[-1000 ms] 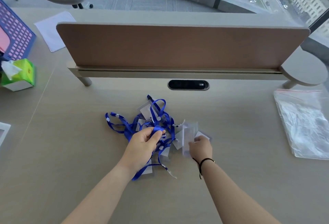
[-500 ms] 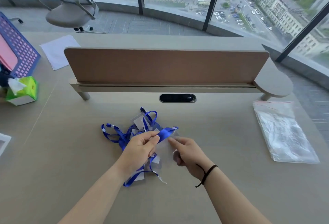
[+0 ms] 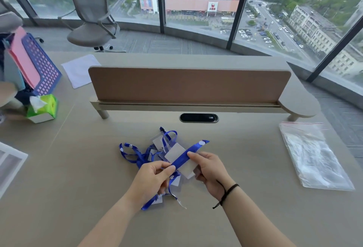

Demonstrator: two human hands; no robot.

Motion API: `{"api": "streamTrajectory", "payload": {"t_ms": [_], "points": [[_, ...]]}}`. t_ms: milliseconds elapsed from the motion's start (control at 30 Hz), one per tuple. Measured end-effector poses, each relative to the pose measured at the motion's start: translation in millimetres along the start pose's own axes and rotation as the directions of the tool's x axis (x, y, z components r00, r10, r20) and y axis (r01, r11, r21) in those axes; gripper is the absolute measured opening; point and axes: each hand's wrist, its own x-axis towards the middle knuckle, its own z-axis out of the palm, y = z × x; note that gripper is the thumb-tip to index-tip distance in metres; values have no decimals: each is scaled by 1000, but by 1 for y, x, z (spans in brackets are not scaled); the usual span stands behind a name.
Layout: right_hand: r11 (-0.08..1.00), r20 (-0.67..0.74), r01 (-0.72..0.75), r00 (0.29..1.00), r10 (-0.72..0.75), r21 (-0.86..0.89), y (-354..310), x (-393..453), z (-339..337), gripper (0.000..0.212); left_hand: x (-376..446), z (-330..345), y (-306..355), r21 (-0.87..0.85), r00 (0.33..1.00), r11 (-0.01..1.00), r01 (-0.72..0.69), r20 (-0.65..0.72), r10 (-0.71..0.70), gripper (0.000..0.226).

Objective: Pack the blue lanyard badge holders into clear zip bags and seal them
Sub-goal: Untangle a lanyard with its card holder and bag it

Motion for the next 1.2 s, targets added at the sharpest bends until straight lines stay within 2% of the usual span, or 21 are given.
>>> {"api": "streamTrajectory", "payload": {"t_ms": [100, 167, 233, 300, 400, 500, 533, 600, 700, 733, 800, 900, 1000, 1067, 1200], "points": [[996, 37, 4, 999, -7, 94, -11, -4, -7, 14, -4, -9, -6, 49, 981, 997, 60, 182, -68, 25], [990, 94, 20, 995, -33, 136, -19, -7, -12, 15, -4, -17, -15, 2, 938, 990, 143, 320, -136, 28], [985, 208, -3, 978, -33, 172, -27, -9, -16, 21, -2, -25, -21, -81, 884, 971, 223, 436, -167, 28], [994, 330, -29, 944, -9, 110, -33, -13, -18, 16, 3, -32, -17, -85, 843, 967, 241, 511, -165, 20], [991, 446, -42, 890, 96, -128, -34, -18, -18, 8, 16, -38, 4, 180, 822, 977, 118, 534, -197, 14], [911, 440, -33, 868, 229, -411, -28, -15, -16, 19, 34, -42, 26, 517, 855, 854, -59, 468, -224, 15], [856, 412, -14, 873, 262, -516, -28, -15, -15, 21, 38, -42, 34, 560, 874, 823, -95, 442, -201, 13], [735, 324, 2, 898, 296, -678, -26, -12, -13, 22, 43, -38, 48, 554, 909, 821, -135, 400, -121, 9], [665, 156, -40, 960, 233, -746, -24, -7, -9, 10, 36, -23, 61, 544, 944, 808, -225, 327, 42, 8], [685, 103, -45, 979, 174, -727, -22, -4, -8, 10, 33, -17, 60, 536, 951, 806, -251, 294, 100, 9], [798, 1, -38, 999, 49, -602, -18, 3, -8, 7, 25, -5, 52, 461, 961, 848, -260, 210, 180, 10], [976, -69, -15, 998, 0, -219, -14, 11, -11, 14, 22, 3, 34, 226, 992, 967, -119, 67, 107, 8], [999, -49, -7, 999, 9, 41, -14, 13, -14, 21, 22, 0, 18, -14, 999, 1000, 14, 42, -13, 3], [986, 11, -6, 1000, 4, 168, -13, 13, -13, 23, 21, -3, 12, -99, 997, 994, 54, 66, -47, 3], [965, 152, -41, 988, 2, 258, -13, 11, -10, 30, 24, -7, 10, -266, 995, 961, 78, 73, -60, 6]]}}
